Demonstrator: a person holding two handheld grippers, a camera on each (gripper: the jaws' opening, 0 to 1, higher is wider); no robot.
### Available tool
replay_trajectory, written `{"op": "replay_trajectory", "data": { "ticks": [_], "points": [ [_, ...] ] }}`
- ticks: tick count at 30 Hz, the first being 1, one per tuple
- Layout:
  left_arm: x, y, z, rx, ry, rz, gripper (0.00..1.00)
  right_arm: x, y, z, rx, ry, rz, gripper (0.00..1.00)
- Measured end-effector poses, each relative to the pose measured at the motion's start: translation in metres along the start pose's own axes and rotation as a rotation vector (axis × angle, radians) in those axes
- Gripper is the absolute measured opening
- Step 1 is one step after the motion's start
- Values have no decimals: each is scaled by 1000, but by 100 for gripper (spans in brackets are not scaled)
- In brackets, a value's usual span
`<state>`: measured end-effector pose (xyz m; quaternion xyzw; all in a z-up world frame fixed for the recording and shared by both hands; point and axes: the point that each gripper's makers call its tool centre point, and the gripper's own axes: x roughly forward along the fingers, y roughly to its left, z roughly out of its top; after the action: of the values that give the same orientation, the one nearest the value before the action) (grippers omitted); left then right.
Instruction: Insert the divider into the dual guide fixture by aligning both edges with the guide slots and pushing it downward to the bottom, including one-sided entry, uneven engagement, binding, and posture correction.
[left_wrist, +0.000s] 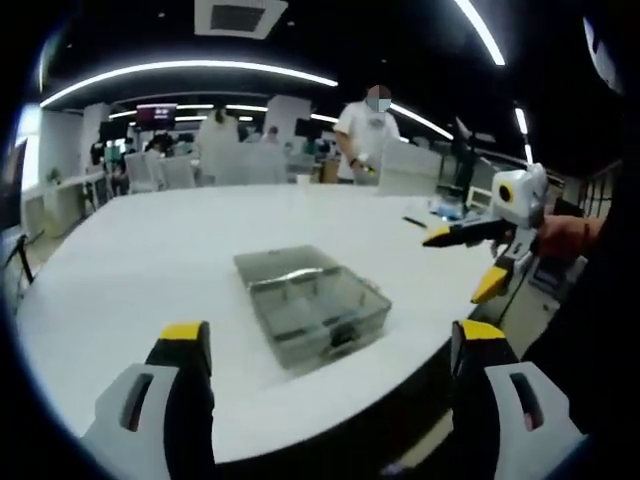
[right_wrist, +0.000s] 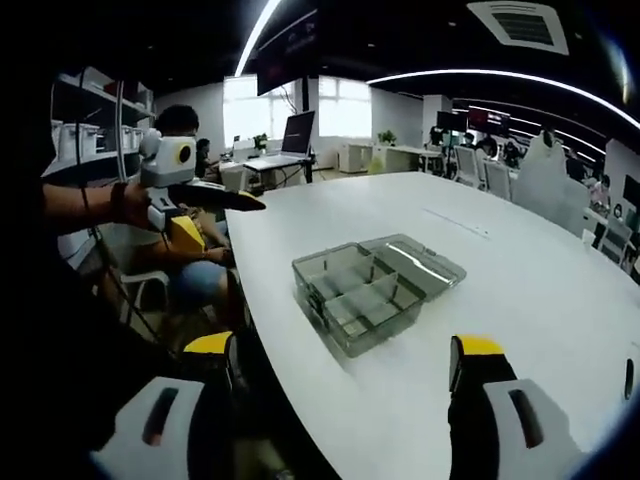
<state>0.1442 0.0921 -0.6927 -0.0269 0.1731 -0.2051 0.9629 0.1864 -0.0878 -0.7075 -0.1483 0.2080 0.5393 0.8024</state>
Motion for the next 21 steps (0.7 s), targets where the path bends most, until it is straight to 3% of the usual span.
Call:
{"op": "replay_trajectory", "data": {
  "ticks": [14,21],
  "points": [
    [-2,5,-6,-23,35,11,99,8,2,-1,11,6,-6,85],
    [-6,13,-14,-25,50,33,99,14,7,-14,26,40,7,84]
  ]
}}
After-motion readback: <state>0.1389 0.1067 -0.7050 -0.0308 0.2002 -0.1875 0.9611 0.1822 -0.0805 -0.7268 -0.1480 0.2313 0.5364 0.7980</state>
